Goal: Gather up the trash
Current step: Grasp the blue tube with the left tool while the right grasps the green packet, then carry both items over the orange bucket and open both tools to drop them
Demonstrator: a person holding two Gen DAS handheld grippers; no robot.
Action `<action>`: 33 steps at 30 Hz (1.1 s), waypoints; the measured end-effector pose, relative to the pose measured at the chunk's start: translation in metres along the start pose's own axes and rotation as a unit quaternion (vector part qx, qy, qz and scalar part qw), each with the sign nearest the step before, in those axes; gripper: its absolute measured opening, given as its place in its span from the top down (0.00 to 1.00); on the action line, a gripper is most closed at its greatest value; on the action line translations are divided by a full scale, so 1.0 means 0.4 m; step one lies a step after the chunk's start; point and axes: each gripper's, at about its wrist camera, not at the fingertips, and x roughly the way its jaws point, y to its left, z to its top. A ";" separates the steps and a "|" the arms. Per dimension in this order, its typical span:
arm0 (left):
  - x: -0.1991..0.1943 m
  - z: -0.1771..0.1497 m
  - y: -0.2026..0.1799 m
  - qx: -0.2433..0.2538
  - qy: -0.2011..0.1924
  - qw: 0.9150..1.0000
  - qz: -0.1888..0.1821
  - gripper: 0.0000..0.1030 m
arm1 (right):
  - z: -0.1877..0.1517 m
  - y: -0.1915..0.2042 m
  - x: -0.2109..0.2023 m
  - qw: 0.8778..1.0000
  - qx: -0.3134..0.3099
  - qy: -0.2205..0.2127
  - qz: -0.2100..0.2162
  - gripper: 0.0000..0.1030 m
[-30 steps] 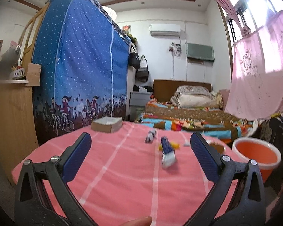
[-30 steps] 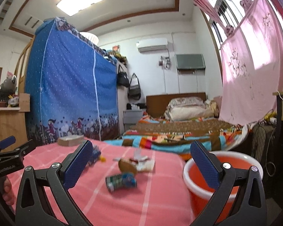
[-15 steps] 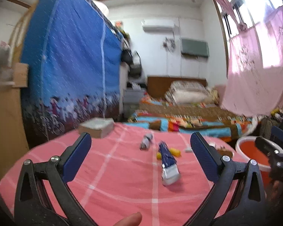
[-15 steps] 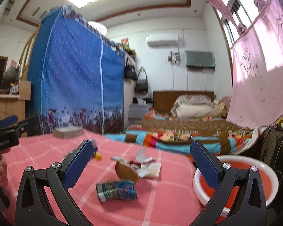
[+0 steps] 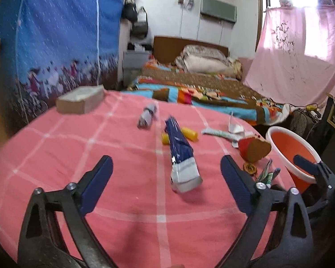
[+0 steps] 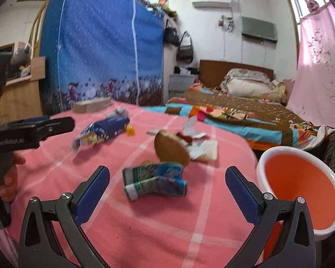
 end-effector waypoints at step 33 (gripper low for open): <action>-0.052 -0.003 -0.029 -0.040 -0.036 0.997 -0.049 0.67 | 0.004 -0.018 -0.059 0.997 0.014 -0.060 0.043 0.46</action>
